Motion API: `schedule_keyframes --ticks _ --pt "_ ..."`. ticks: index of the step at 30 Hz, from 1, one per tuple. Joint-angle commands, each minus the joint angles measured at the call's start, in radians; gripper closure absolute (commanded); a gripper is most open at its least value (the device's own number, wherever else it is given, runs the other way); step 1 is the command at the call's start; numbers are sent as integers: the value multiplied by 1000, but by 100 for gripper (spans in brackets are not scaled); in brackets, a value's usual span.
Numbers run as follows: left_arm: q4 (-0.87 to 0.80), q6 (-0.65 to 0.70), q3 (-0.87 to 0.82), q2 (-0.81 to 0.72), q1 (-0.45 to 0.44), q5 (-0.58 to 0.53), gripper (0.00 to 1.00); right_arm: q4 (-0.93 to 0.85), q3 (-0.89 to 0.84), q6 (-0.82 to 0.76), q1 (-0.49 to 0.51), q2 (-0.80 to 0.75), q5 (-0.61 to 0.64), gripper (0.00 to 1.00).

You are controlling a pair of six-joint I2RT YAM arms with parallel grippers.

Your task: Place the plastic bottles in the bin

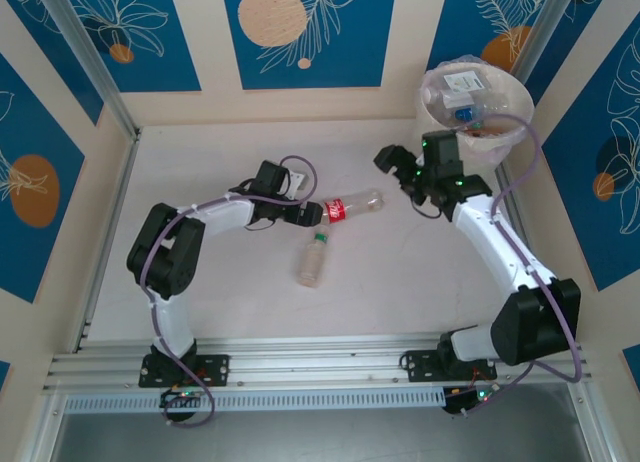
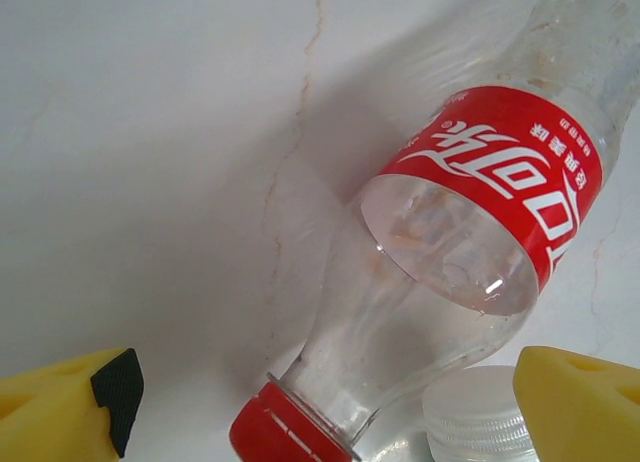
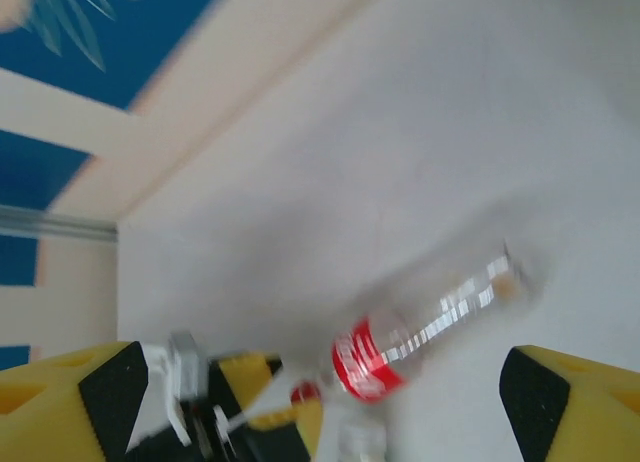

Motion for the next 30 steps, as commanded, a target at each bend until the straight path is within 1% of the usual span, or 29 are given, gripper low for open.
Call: schedule_keyframes --ticks 1,5,9,15,19,23,30 --pt "-11 21 20 9 -8 84 6 69 -60 236 42 27 87 6" --pt "19 25 -1 1 -10 135 6 133 -70 364 58 127 80 6" --pt "40 18 -10 3 -10 164 6 139 -15 409 90 241 103 6" --pt "66 7 -19 12 -11 197 6 201 -20 520 117 361 129 8" --pt "103 2 -28 23 -12 268 6 187 12 574 122 440 138 9" --pt "135 -14 -41 27 -12 289 7 170 39 593 123 497 170 10" --pt "129 -7 -43 25 -12 283 6 163 71 587 117 571 147 16"
